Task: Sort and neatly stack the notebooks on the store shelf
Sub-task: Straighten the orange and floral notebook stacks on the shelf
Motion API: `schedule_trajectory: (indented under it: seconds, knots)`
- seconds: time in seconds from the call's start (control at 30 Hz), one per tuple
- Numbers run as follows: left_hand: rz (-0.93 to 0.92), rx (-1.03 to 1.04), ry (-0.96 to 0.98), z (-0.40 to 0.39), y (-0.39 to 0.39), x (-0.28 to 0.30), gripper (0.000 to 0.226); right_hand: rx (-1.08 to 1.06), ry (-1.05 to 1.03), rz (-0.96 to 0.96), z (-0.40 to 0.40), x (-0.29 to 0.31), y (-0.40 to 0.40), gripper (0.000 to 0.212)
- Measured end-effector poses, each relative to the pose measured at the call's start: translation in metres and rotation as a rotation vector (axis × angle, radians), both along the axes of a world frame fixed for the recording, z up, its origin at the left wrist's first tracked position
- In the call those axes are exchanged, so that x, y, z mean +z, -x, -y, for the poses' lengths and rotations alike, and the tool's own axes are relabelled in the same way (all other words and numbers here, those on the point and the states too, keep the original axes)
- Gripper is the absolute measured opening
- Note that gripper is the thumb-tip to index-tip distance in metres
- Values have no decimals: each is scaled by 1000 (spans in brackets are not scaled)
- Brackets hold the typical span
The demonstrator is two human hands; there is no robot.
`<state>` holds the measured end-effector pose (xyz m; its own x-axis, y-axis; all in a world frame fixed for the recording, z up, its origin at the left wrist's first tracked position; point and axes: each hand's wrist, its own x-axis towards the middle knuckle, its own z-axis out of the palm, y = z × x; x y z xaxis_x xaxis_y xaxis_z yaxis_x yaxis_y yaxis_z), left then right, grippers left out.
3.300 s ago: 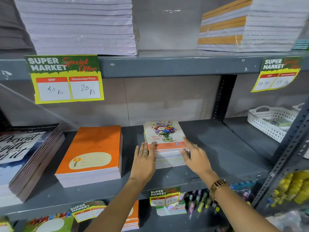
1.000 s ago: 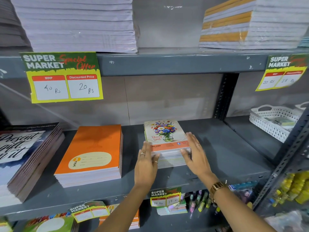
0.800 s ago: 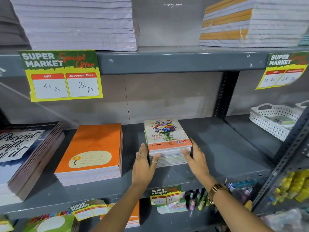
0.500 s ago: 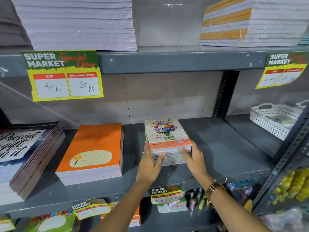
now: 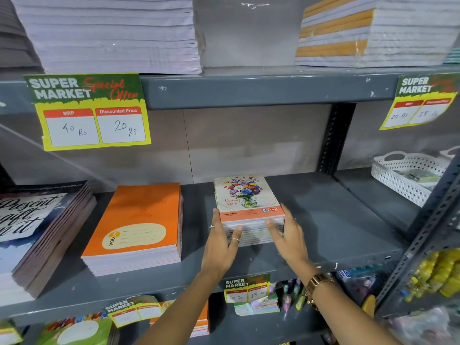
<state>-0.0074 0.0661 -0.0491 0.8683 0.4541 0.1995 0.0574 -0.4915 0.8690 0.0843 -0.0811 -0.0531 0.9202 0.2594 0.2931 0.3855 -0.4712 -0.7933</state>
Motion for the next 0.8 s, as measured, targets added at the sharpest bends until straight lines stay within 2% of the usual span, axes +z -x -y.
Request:
schedule_trajectory:
  seconds: [0.1,0.2,0.3,0.4,0.7,0.8]
  knots:
    - [26,83,-215,-4,-1,0,75,-9,135,137,0,5,-2,72]
    - [21,83,-531,-13,-7,1,62,93,315,373,-2,12,-7,60]
    - [-49,46,-700,-20,-11,2,55,164,472,539,-3,16,-11,48]
    - [-59,51,-671,-17,-10,4,52,170,508,566,-3,16,-12,40]
    - [-62,64,-688,-14,-11,4,48,172,489,575,-4,16,-11,38]
    - [-75,51,-708,-14,-10,7,55,128,519,602,-5,18,-8,39]
